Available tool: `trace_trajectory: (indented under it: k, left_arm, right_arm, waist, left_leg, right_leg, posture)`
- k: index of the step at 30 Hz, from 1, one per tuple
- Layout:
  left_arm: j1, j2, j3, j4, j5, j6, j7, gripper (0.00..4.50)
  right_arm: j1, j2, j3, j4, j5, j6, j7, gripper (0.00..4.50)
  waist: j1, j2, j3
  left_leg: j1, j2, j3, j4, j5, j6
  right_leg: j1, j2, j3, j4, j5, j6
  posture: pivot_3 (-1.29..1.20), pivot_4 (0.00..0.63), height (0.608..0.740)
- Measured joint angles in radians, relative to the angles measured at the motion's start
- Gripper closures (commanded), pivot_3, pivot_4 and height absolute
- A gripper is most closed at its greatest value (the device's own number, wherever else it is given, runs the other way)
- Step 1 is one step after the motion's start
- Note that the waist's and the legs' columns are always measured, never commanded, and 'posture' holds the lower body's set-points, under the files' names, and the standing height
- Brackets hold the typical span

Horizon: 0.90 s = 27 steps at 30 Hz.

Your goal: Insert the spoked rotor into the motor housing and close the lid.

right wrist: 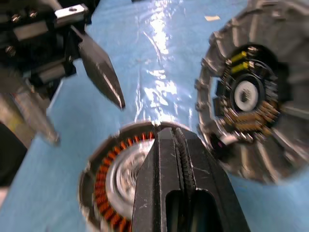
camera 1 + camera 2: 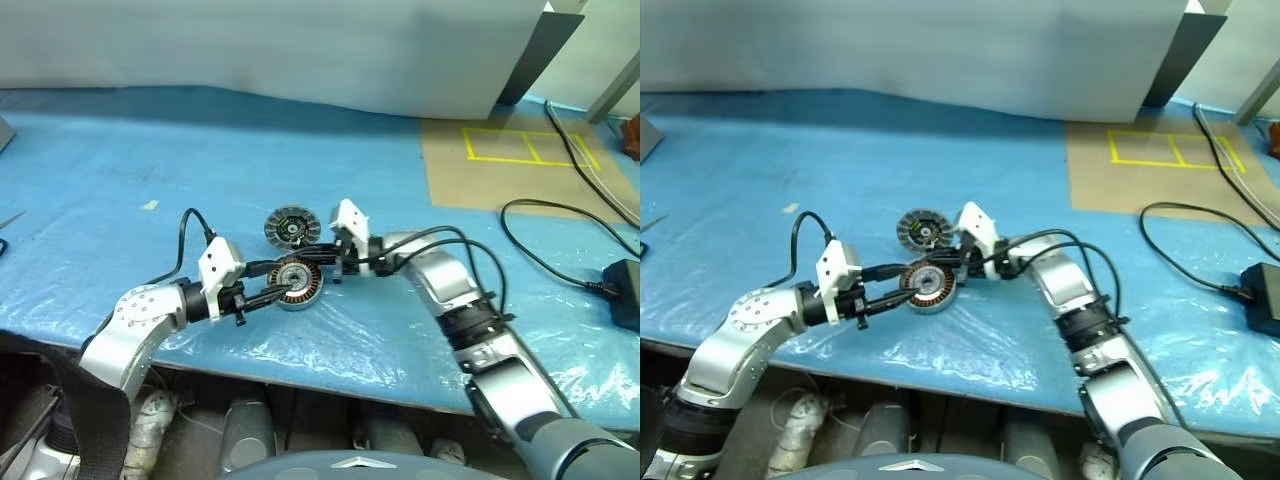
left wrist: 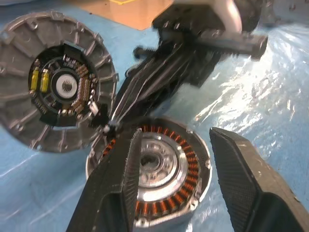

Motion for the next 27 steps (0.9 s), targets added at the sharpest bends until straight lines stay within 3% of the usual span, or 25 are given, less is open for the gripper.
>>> trace_trajectory:
  k: [5,8,14,18,27]
  left_arm:
    - [-0.006,-0.012,-0.001,0.007,-0.005,-0.005,0.000,2.16]
    - [-0.019,-0.036,-0.011,0.021,-0.001,-0.021,0.002,2.16]
    - [-0.048,-0.069,-0.041,0.056,0.012,-0.046,0.001,2.16]
    - [-0.050,-0.070,-0.044,0.078,0.016,-0.066,-0.001,2.16]
    - [0.002,-0.065,-0.044,0.082,0.023,-0.099,-0.003,2.16]
  right_arm:
    - [0.027,-0.288,-0.040,-0.103,-0.037,-0.072,0.108,4.49]
    - [-0.027,-0.345,-0.039,-0.028,-0.096,-0.185,0.141,3.93]
    - [-0.239,-0.284,0.075,0.302,-0.276,-0.511,0.154,1.88]
    - [-0.312,-0.215,0.125,0.472,-0.332,-0.634,0.181,0.53]
    - [-0.416,-0.161,0.185,0.750,-0.446,-0.874,0.194,0.53]
  waist:
    - [-0.002,0.000,0.000]
    - [-0.020,0.000,0.001]
    - [-0.038,0.000,0.001]
    - [-0.033,-0.001,0.001]
    - [-0.032,-0.001,0.001]
  left_leg:
    - [0.002,0.001,0.000,0.000,0.000,0.000]
    - [0.004,0.000,0.001,0.001,0.000,0.001]
    - [0.000,0.001,0.001,0.003,-0.001,0.004]
    - [-0.003,0.001,0.001,0.003,0.000,0.008]
    - [-0.008,0.004,0.000,0.008,-0.001,0.009]
  right_leg:
    - [0.001,0.000,0.000,0.001,0.000,0.000]
    - [0.001,0.001,0.002,0.003,0.000,0.000]
    - [-0.002,0.000,0.001,0.004,0.000,-0.001]
    - [-0.003,0.000,0.000,0.003,0.000,-0.001]
    - [-0.005,0.000,-0.005,0.005,0.000,-0.001]
  posture:
    - [0.00,0.150,0.740]
    - [0.00,0.150,0.740]
    - [0.00,0.150,0.740]
    - [0.00,0.150,0.740]
    - [0.00,0.150,0.740]
